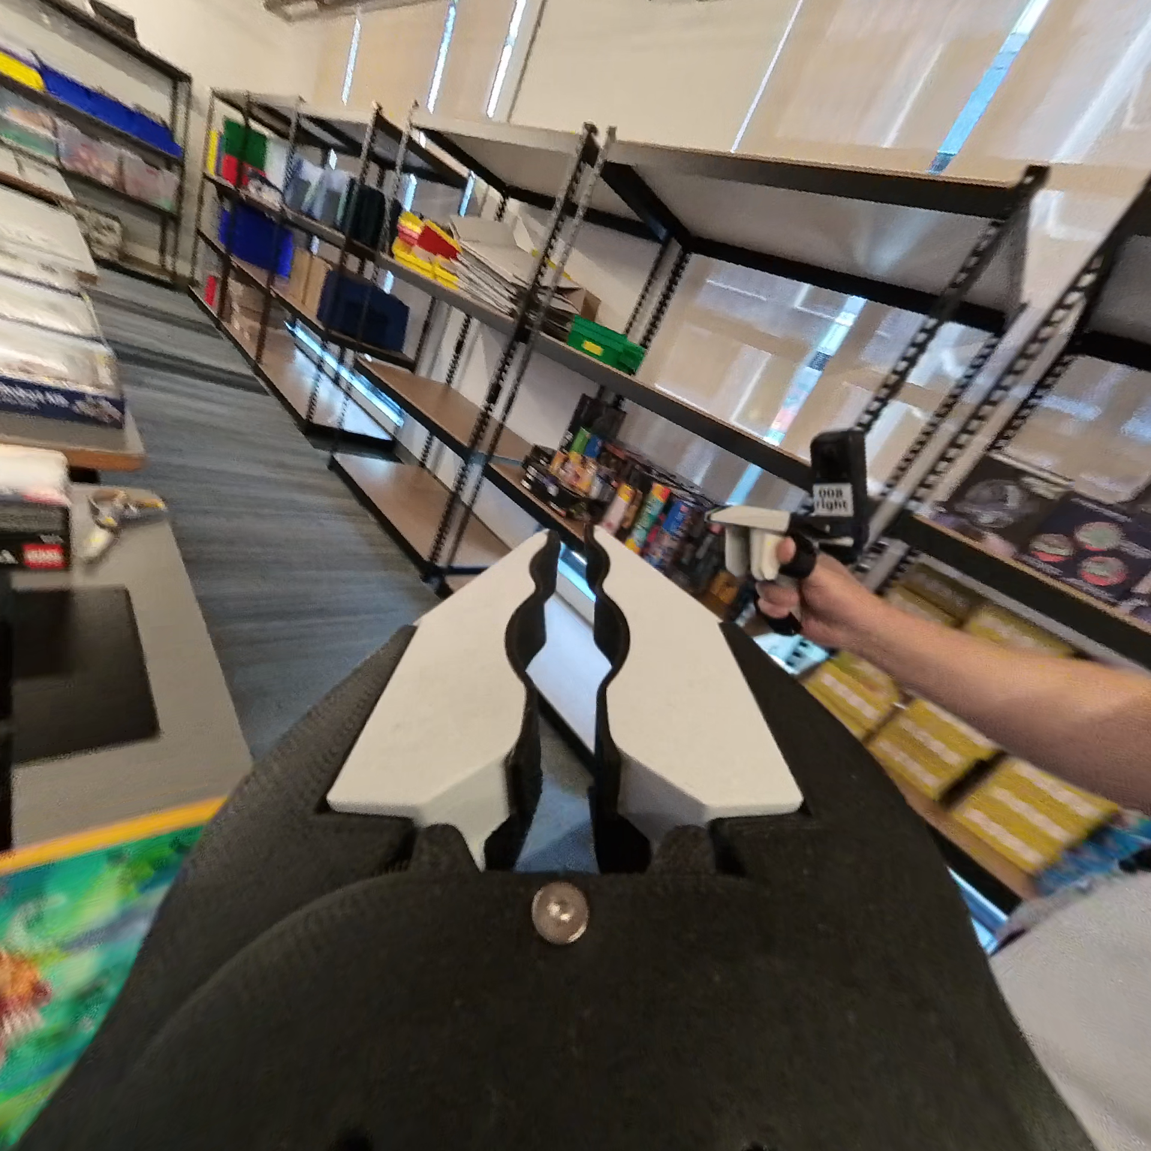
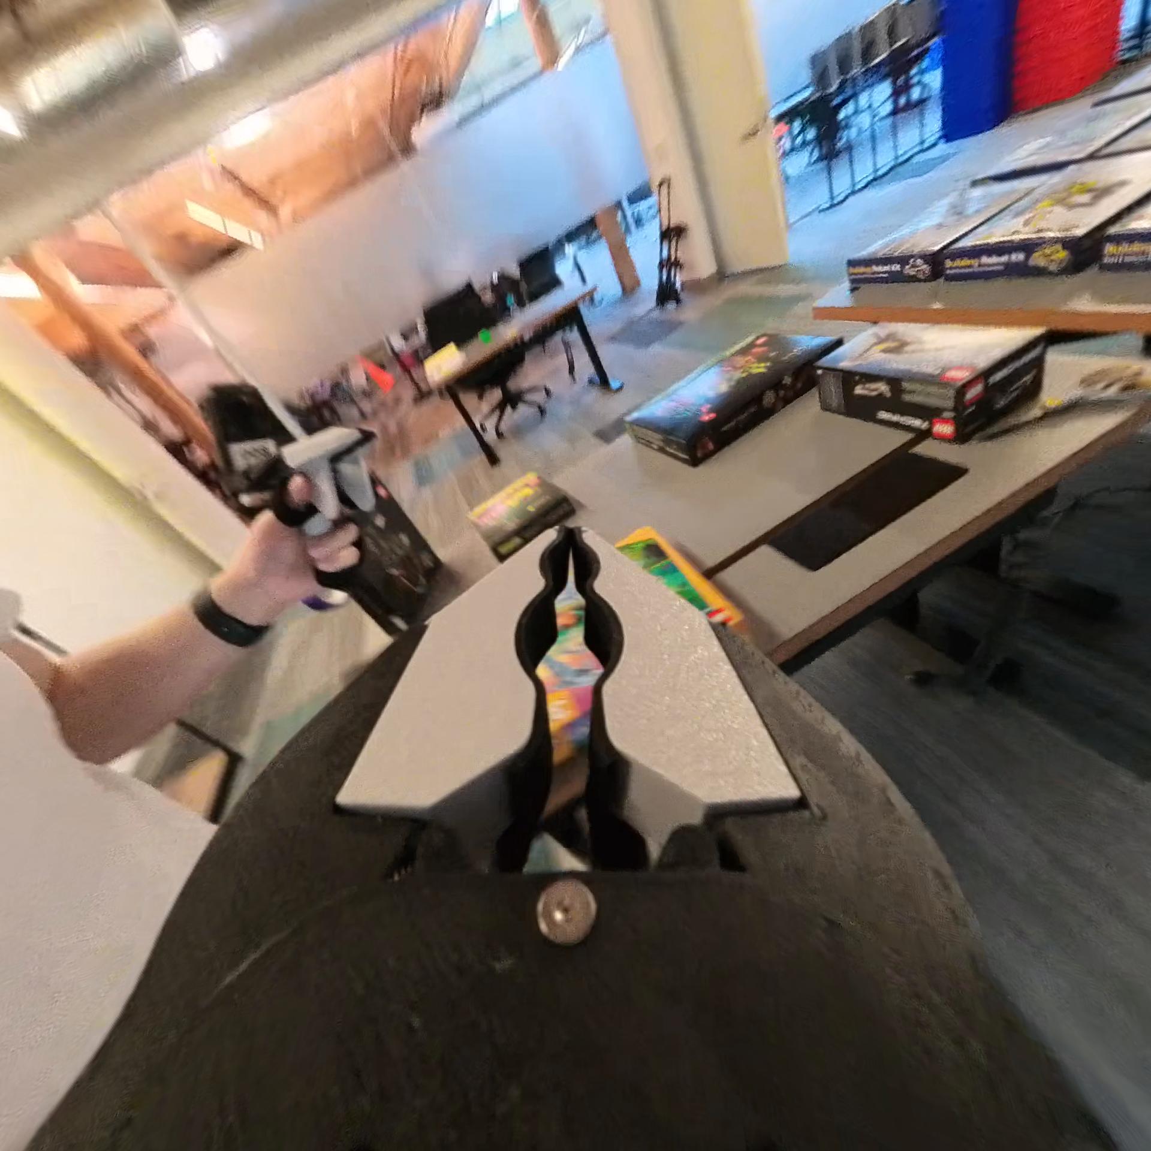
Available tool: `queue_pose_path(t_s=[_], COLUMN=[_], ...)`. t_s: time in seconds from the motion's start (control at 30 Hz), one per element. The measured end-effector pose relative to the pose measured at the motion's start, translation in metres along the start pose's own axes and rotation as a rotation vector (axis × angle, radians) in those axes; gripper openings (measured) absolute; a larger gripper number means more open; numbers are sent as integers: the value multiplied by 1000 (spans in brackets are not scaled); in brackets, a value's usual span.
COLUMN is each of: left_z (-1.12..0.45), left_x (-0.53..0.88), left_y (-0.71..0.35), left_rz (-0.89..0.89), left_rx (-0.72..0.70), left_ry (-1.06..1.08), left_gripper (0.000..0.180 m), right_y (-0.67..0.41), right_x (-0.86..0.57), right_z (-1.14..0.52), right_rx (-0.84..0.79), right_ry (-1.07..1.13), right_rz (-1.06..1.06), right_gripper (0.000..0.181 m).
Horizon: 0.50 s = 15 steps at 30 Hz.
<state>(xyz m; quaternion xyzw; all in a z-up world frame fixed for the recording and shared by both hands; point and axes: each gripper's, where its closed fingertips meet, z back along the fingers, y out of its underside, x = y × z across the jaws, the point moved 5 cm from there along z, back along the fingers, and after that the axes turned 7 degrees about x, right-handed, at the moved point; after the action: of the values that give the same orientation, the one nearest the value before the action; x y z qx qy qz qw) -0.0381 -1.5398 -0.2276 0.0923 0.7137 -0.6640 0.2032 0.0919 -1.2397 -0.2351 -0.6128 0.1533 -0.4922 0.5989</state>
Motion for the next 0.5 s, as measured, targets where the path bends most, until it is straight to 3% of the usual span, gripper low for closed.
queue_pose_path(t_s=[0.1,0.23,0.3,0.4,0.5], left_z=[-52,-85,-90,-93,-96], left_x=[33,34,37,54,69], left_y=[-24,-57,-57,-48,-49], left_rz=[-52,-26,-44,-101,-100], left_rx=[3,4,47,128,95], left_ry=[-39,-43,-106,-316,-585], left_gripper=[6,9,10,12,12], right_y=[-49,-81,-88,-105,-118], right_x=[-86,-191,-243,-321,-407], right_z=[-56,-137,-178,-242,-314], right_rx=[198,449,583,666,790], right_ry=[28,35,-5,-76,-165], right_rz=[230,608,713,842,873], right_gripper=[1,31,31,28,29])
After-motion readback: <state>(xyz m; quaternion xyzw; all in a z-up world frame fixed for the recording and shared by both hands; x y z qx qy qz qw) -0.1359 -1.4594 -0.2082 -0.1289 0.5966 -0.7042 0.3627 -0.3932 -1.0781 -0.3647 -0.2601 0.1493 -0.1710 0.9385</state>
